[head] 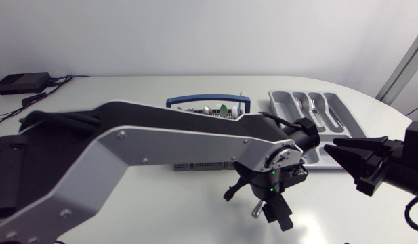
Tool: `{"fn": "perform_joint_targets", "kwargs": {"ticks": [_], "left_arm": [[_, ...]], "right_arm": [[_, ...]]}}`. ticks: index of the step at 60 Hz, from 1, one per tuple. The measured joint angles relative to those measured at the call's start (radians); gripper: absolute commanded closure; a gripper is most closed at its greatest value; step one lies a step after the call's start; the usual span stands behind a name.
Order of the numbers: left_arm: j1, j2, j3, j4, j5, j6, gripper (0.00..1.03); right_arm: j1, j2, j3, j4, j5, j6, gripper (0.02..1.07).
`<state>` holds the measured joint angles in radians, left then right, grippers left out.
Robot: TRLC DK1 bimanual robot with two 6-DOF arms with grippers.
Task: Unload the cutlery basket into the drawer organizer.
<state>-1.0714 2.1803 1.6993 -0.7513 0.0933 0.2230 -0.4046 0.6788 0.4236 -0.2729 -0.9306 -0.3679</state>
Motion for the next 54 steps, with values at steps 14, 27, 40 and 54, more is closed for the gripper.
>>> {"fn": "perform_joint_targets", "kwargs": {"ticks": [14, 27, 40, 54], "left_arm": [[0.016, 0.062, 0.082, 0.0, -0.021, -0.051, 0.43], [0.016, 0.14, 0.132, -0.014, -0.029, -0.074, 0.45], [0.016, 0.168, 0.154, -0.018, -0.051, -0.092, 0.75], [0.017, 0.172, 0.157, -0.014, -0.08, -0.096, 1.0]], "right_arm": [[-0.074, 0.0, 0.0, -0.016, -0.043, 0.0, 0.57], [-0.125, -0.001, 0.0, -0.032, -0.076, 0.0, 0.57], [-0.136, -0.008, 0.0, -0.043, -0.091, 0.0, 0.57], [-0.138, -0.018, 0.0, -0.046, -0.094, 0.0, 0.57]]}}
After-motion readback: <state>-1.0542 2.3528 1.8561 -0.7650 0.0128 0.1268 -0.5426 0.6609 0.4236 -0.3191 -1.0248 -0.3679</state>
